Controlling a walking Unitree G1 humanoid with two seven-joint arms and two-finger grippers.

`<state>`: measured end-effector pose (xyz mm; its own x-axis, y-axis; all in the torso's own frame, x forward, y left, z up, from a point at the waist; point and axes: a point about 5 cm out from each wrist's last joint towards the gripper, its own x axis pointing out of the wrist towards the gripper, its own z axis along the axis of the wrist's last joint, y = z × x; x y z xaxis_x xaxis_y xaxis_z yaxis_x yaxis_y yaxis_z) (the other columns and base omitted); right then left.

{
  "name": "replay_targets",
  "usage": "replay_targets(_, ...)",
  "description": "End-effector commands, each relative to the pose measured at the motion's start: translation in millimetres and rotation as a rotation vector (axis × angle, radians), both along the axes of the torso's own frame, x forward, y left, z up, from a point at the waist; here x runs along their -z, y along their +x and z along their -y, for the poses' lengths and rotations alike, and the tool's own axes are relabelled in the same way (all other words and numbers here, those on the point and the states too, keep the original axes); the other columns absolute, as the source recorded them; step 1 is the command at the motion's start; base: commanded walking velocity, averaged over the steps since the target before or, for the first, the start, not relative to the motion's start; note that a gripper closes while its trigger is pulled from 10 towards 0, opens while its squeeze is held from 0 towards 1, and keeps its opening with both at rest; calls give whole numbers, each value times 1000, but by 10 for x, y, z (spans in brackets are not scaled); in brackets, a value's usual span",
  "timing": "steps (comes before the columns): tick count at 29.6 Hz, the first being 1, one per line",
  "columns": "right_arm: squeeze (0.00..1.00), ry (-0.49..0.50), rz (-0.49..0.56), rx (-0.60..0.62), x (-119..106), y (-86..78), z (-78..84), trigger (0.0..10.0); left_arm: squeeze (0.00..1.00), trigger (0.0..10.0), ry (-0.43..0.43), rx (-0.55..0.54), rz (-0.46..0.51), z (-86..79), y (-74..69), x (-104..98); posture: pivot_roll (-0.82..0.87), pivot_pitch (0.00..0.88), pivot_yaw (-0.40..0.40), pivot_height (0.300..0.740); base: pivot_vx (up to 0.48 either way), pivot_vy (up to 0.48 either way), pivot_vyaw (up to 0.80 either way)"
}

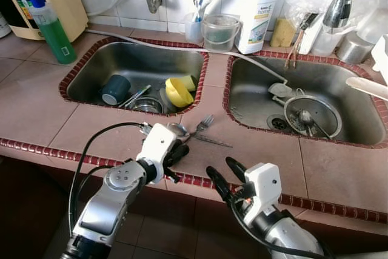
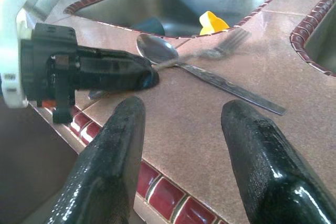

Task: Kitchen organization

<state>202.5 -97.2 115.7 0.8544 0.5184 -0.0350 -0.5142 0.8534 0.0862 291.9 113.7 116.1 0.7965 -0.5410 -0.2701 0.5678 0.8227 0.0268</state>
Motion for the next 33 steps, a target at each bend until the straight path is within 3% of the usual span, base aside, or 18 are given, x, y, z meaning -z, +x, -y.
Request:
replay_targets(1, 0, 7, 10, 3, -31, 6, -6, 10000, 0, 0, -24, -65, -44, -102, 20, 49, -156, 137, 23, 740, 0, 0, 0)
replay_targets(12, 0, 9, 17, -1, -34, 42, -13, 10000, 0, 0, -116, -91, 16, -117, 81, -135, -148, 131, 18, 740, 0, 0, 0)
replay_targets(26, 0, 13, 41, 10, -57, 98, -4, 10000, 0, 0, -230, -14, 103, -43, 32, -350, -138, 113, 11, 740, 0, 0, 0)
replay_targets(27, 0, 18, 45, 19, -65, 111, 4, 10000, 0, 1137, -235, -8, 112, -39, 27, -364, -138, 113, 11, 740, 0, 0, 0)
replay_targets(28, 0, 23, 51, 28, -80, 126, 14, 10000, 0, 3373, -238, -4, 118, -37, 20, -376, -138, 113, 11, 740, 0, 0, 0)
replay_targets(29, 0, 26, 59, 34, -94, 136, 22, 10000, 0, 4667, -239, -1, 123, -36, 14, -383, -138, 113, 11, 740, 0, 0, 0)
replay_targets(30, 0, 31, 78, 66, -126, 176, 55, 10000, 0, 8784, -235, 5, 138, -42, 1, -394, -138, 106, 11, 740, 0, 0, 0)
replay_targets(31, 0, 31, 78, 66, -126, 176, 55, 10000, 0, 8784, -235, 5, 138, -42, 1, -394, -138, 106, 11, 740, 0, 0, 0)
replay_targets(32, 0, 38, 98, 103, -159, 217, 96, 10000, 0, 10000, -236, 11, 144, -51, -9, -404, -137, 97, 11, 740, 0, 0, 0)
replay_targets(33, 0, 41, 104, 114, -168, 230, 110, 10000, 0, 10000, -238, 13, 145, -54, -12, -407, -137, 97, 11, 740, 0, 0, 0)
